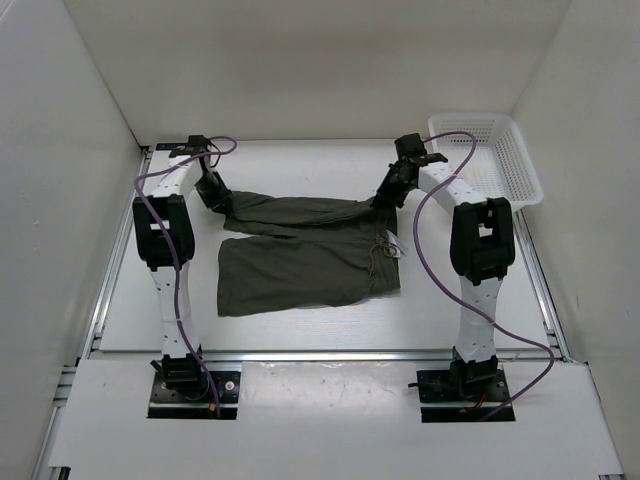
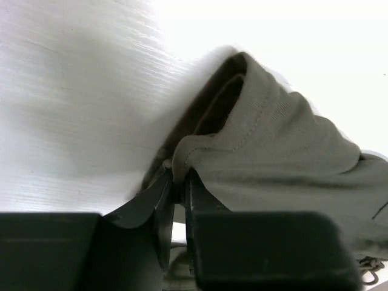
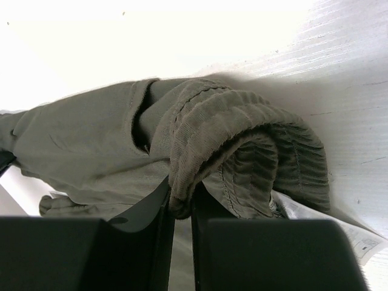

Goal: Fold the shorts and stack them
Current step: Fold the shorts

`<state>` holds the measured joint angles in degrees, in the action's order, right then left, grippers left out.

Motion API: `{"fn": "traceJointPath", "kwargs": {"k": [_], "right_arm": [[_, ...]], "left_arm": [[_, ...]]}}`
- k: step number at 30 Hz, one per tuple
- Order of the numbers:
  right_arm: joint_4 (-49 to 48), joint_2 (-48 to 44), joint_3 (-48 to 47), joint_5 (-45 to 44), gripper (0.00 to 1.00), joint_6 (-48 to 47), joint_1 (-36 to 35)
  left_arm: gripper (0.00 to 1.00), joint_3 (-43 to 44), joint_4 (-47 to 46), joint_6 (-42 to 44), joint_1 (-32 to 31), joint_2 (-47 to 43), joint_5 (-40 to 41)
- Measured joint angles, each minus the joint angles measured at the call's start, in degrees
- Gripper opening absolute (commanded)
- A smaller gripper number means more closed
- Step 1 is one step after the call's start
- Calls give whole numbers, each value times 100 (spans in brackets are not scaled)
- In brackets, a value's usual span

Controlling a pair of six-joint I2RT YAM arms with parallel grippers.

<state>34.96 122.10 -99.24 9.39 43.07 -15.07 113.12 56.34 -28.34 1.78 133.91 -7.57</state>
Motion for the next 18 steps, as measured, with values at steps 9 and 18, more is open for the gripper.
{"fn": "traceJointPath", "kwargs": {"k": [9, 18], "right_arm": [[2, 0, 0, 2, 0, -4, 7], [15, -103, -50, 24, 0, -179, 26]], "left_arm": [[10, 243, 98, -7, 0, -72, 39], [10, 391, 435, 57, 94, -678, -83]]}}
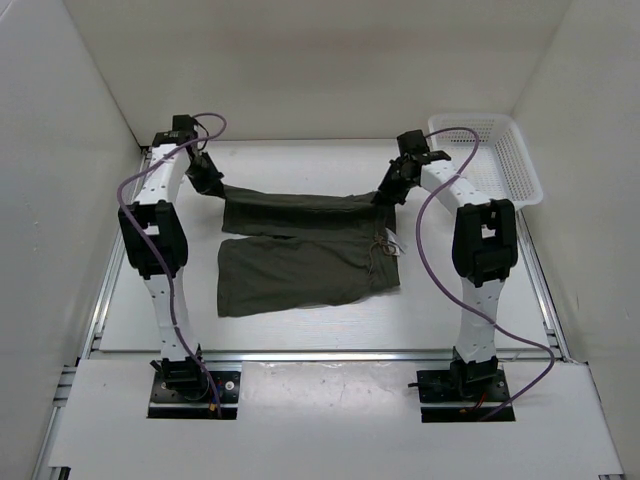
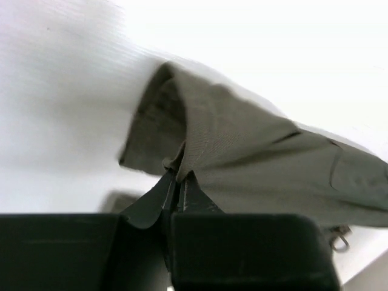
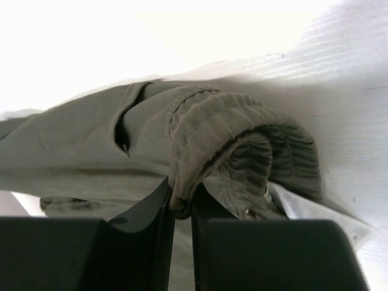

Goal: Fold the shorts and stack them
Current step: Fold the shorts

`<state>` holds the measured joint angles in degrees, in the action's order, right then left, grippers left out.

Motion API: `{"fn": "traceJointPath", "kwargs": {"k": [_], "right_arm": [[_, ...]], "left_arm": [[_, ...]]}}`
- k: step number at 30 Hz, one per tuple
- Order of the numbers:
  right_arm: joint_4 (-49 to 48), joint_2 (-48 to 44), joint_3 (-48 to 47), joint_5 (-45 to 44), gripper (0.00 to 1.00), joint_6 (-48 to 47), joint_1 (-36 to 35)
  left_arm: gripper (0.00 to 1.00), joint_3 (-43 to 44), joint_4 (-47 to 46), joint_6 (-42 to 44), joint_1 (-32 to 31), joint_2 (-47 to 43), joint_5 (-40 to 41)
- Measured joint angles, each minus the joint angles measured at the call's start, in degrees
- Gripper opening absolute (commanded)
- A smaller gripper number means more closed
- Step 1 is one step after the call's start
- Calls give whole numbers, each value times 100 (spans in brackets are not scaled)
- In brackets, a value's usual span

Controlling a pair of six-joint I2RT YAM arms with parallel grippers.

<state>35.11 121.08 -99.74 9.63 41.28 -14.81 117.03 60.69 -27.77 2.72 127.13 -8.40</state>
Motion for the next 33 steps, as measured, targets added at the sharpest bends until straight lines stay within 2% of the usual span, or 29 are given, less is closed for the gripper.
{"fn": "traceJointPath", "kwargs": {"k": [4, 10, 20, 26, 27, 29, 30, 31, 32, 33], "right_arm": [[50, -376, 28, 31, 0, -131, 2], [37, -1617, 791, 107, 0, -297, 2], [-153, -3705, 3547, 13, 0, -575, -136], [-166, -4527, 5016, -28, 0, -566, -256], [-175, -4621, 5178, -37, 0, -560, -297], [-195, -4782, 5455, -52, 2, -546, -369], [-192, -4828, 5547, -57, 8, -544, -391], [-190, -4843, 5604, -63, 21, -544, -396], [-208, -4850, 5646, -70, 60, -535, -396], [-203, -4850, 5663, -76, 74, -509, -396]], "left_arm": [[10, -326, 0, 33, 2, -846, -149], [10, -1788, -92, 2, -24, -2723, -236], [10, -5007, -221, -459, -365, -4990, -195], [10, -6266, -243, -857, -527, -5980, -190], [13, -6443, -240, -920, -573, -6065, -188], [25, -6706, -269, -1025, -634, -6120, -186], [39, -6824, -271, -1075, -667, -6120, -184], [61, -6918, -273, -1102, -702, -6118, -181], [94, -6999, -269, -1147, -734, -6118, -170], [100, -7049, -269, -1191, -765, -6118, -175]]}}
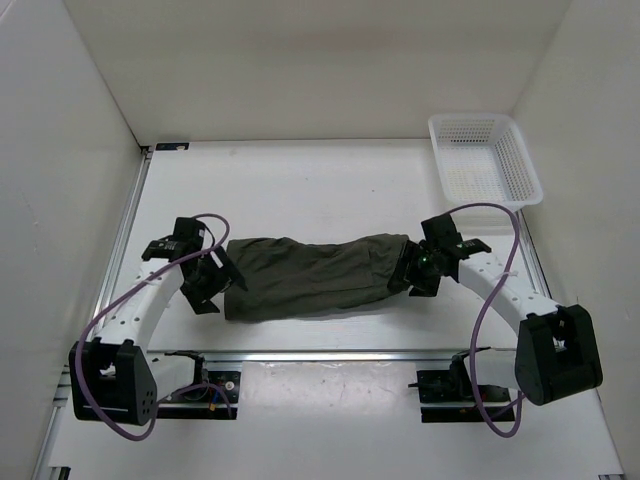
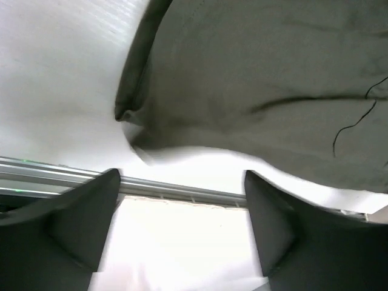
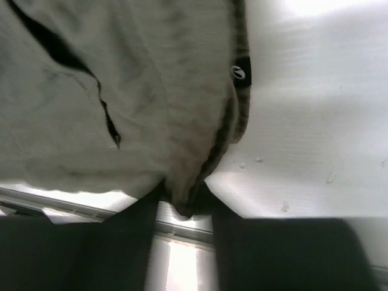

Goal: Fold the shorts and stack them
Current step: Fold the shorts

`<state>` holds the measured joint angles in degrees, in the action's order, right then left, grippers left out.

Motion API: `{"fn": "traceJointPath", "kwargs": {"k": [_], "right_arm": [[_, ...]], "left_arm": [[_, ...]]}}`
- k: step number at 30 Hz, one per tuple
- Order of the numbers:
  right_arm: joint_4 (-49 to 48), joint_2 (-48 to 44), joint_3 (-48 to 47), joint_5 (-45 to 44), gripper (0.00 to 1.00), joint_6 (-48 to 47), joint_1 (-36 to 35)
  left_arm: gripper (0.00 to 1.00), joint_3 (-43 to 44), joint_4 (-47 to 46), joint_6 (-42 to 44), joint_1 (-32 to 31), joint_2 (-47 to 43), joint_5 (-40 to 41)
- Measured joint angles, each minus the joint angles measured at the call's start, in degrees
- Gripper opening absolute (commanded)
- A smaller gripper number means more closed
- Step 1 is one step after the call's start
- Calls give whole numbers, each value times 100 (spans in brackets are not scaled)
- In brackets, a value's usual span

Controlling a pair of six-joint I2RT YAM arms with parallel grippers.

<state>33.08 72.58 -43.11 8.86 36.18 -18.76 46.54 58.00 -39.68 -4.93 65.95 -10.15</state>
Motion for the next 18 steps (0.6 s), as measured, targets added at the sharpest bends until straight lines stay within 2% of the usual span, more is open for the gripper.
{"fn": "traceJointPath", "kwargs": {"k": [1, 3, 6, 7, 8, 11, 13, 18], "right_arm": [[-2, 0, 7, -26, 84, -24, 0], [-7, -2, 7, -92, 96, -35, 0], [79, -2, -46, -203, 96, -83, 0], [125, -9, -96, -256, 96, -85, 0], [153, -13, -142, -286, 96, -87, 0], [157, -17, -297, -348, 95, -101, 48], [129, -9, -339, -273, 95, -96, 208], [-138, 24, -227, 131, 95, 28, 713]], "left_arm": [[100, -11, 4, -55, -31, 4, 13], [100, 11, -9, -103, -76, 24, 24], [97, 184, 31, -111, -98, 66, 55], [92, 313, 33, -107, -122, 105, 87], [91, 470, 20, -103, -129, 170, 125], [91, 931, -144, -17, -146, 520, 260], [91, 1180, -297, 52, -151, 914, 393], [81, 1714, -625, 245, -166, 2277, 599]]}}
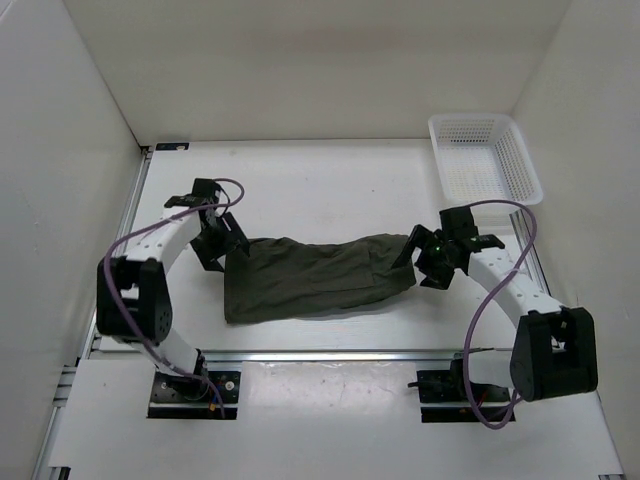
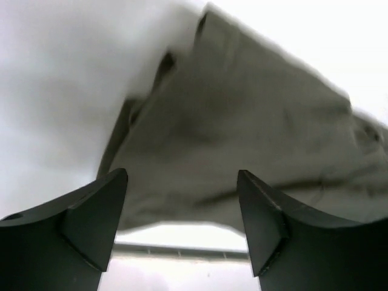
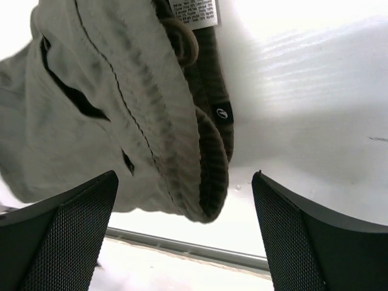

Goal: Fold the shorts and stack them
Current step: Fold the shorts

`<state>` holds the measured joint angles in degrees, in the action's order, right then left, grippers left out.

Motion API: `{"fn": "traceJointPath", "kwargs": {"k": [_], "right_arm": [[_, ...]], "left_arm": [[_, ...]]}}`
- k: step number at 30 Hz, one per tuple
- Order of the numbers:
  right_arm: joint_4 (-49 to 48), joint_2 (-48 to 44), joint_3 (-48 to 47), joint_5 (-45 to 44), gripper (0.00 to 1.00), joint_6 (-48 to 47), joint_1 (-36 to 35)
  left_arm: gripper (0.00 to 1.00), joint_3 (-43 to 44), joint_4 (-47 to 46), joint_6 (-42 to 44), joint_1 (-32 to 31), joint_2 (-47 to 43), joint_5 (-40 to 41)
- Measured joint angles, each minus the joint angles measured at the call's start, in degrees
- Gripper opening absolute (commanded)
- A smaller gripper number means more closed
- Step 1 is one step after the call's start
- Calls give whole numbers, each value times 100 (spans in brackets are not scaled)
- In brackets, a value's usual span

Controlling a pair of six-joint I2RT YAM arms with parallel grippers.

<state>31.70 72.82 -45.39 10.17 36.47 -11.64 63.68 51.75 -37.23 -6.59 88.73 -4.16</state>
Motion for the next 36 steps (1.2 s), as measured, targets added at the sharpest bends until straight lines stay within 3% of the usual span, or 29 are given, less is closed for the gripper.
{"fn": "traceJointPath", "kwargs": {"k": [9, 13, 16, 24, 25, 31, 36], "right_arm": [[-1091, 540, 785, 634, 88, 494, 192], [-1539, 634, 1016, 957, 79, 699, 282], [-1923, 721, 1128, 1084, 64, 811, 291], [-2444, 929, 1362, 1014, 4, 1215, 299], [-2441, 907, 1362, 977, 0, 1235, 299], [-1851, 269, 1290, 361, 0, 1095, 286], [-850, -168, 645, -269, 0, 485, 284]], "left_arm": [[80, 1099, -223, 269, -37, 1867, 146], [77, 1539, -273, 339, -39, 2439, 190], [77, 1751, -164, 361, -39, 2614, 199], [77, 1858, -72, 378, -39, 2691, 210], [77, 1858, -72, 382, -39, 2691, 210], [76, 1792, -109, 400, -39, 2636, 201], [76, 1276, -282, 365, -188, 2280, 149]]}}
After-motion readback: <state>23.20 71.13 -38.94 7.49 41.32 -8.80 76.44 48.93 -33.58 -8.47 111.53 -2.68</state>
